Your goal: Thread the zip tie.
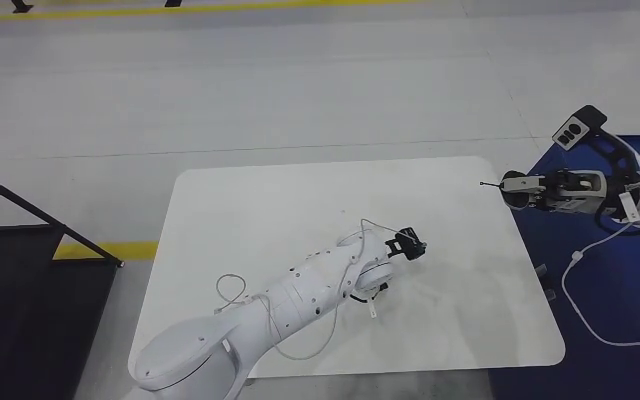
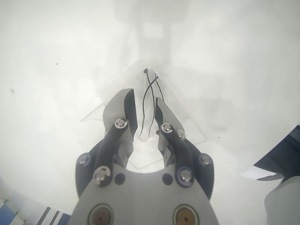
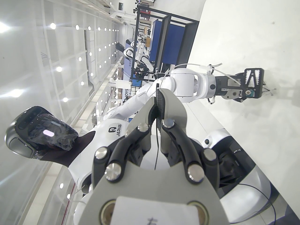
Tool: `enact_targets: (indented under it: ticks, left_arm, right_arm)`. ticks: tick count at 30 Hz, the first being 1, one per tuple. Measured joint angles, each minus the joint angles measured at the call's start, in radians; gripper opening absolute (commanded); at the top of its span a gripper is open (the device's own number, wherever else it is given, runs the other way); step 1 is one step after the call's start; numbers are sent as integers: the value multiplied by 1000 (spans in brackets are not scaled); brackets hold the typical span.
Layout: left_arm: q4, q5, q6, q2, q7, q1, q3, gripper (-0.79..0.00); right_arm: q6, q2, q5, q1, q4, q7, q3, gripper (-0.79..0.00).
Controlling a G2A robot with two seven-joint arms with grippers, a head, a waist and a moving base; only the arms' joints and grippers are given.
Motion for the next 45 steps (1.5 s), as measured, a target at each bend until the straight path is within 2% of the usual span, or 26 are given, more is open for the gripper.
enact_targets:
  ticks: [8, 14, 15, 16, 23, 28, 34, 40, 45]
  left_arm:
    - [59, 20, -4, -39, 3, -6, 2, -662]
    - [93, 20, -17, -58, 7, -7, -9, -736]
    - [99, 21, -17, -61, 8, -7, -10, -779]
    - [104, 21, -19, -63, 8, -7, -12, -785]
    - [131, 26, -29, -81, 6, -9, -26, -785]
    - [101, 36, -19, -85, -24, -8, -37, -785]
    - [-8, 67, 15, -73, -98, 9, -57, -785]
    - [-156, 121, 53, -36, -168, 52, -100, -785]
    - [-231, 159, 40, 0, -158, 103, -153, -785]
  right_arm:
    - [0, 0, 0, 0, 0, 0, 0, -785]
    - [0, 0, 0, 0, 0, 0, 0, -785]
    - [0, 0, 0, 0, 0, 0, 0, -785]
    - [0, 0, 0, 0, 0, 0, 0, -785]
    - [0, 0, 0, 0, 0, 0, 0, -785]
    - [0, 0, 0, 0, 0, 0, 0, -785]
    - [0, 0, 0, 0, 0, 0, 0, -785]
    - [0, 0, 0, 0, 0, 0, 0, -785]
    - [0, 0, 0, 0, 0, 0, 0, -785]
